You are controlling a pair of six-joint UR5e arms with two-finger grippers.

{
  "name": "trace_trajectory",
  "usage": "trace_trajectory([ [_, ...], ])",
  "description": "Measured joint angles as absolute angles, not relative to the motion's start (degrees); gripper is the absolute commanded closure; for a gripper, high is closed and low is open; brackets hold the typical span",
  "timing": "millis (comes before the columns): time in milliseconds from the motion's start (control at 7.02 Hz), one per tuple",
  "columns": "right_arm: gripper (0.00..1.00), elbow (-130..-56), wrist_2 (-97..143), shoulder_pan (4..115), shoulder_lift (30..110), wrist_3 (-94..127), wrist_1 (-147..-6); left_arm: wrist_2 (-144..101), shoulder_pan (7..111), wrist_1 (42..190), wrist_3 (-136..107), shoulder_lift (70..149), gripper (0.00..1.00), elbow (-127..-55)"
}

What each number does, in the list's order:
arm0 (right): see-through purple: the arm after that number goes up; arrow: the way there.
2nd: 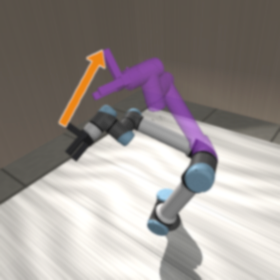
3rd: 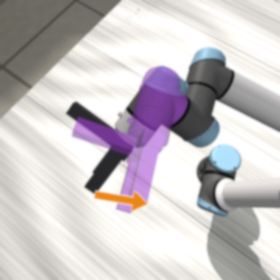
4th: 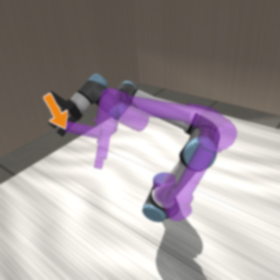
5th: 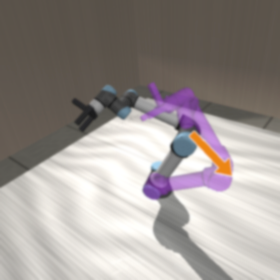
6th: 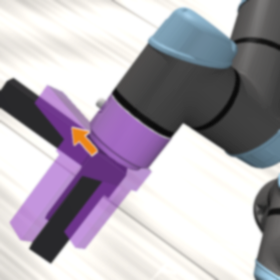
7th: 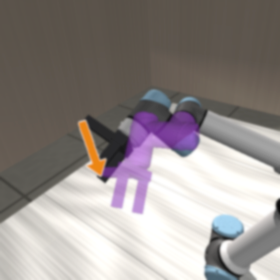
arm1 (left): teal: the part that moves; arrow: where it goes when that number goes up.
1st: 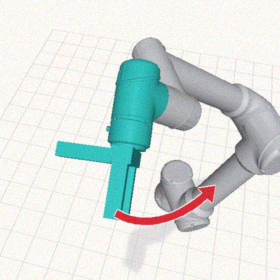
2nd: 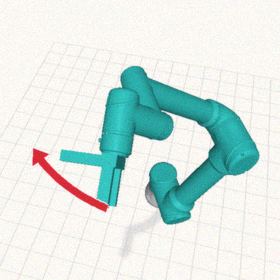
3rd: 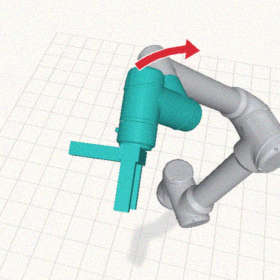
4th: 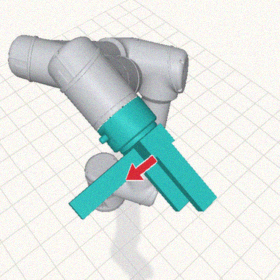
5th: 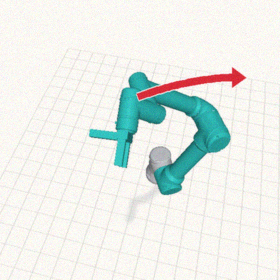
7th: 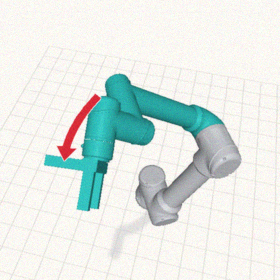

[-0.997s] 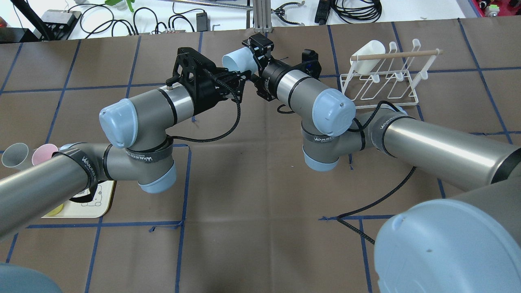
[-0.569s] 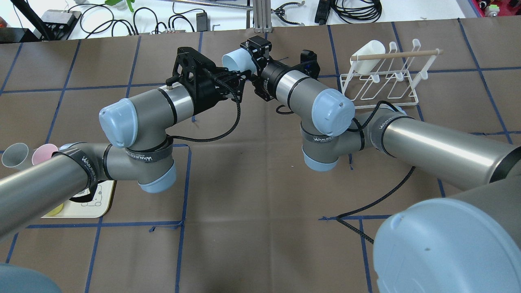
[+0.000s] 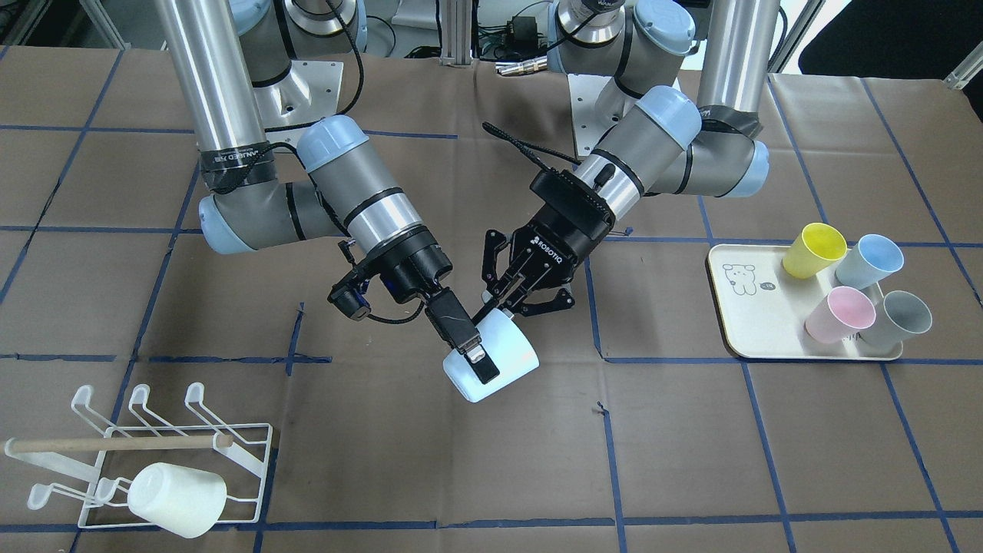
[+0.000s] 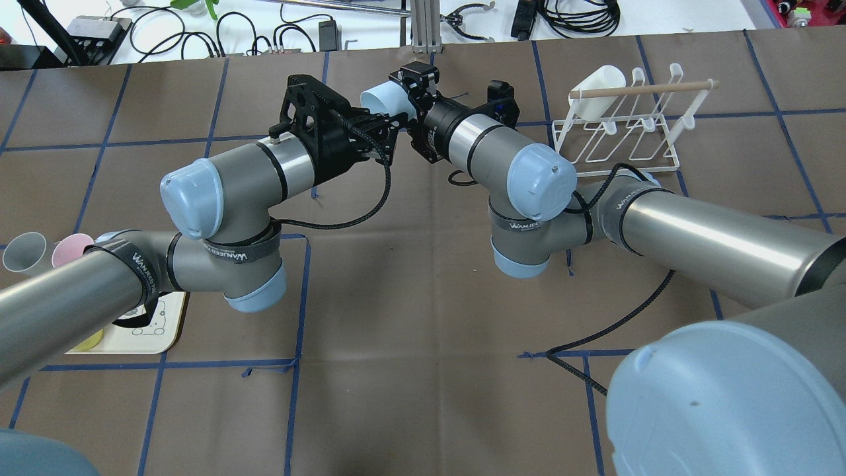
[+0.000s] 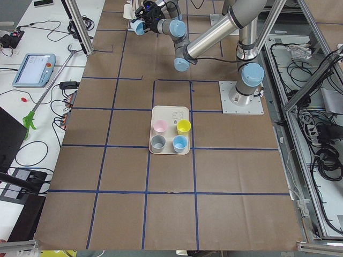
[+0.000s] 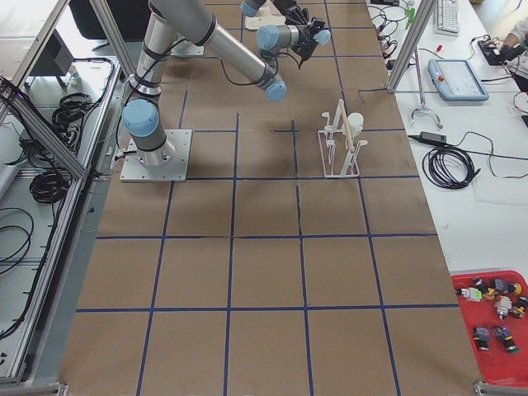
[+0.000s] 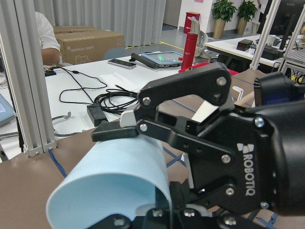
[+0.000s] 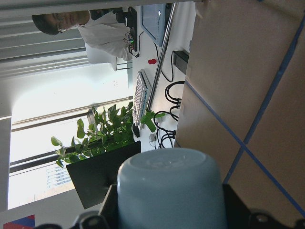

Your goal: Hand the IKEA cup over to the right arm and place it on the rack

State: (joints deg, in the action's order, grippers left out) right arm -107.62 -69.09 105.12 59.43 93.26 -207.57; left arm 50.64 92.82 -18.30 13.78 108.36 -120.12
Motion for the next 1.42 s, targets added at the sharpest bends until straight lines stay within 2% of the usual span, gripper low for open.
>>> trace_trajectory([
  [569,0.72,-107.5,-69.0,104.9,59.5,92.7,-207.6,50.5,91.9,-18.0,13.3,107.2,0.01,-120.6],
  [997,0.84,-107.3,-68.2,102.7,59.8,87.7,-207.7,50.3,84.1,-16.5,13.3,102.6,0.01,-125.5],
  [1424,0.86,-107.4,-64.4,96.0,60.5,67.2,-207.8,53.7,80.8,-2.3,13.4,96.2,0.01,-125.0],
])
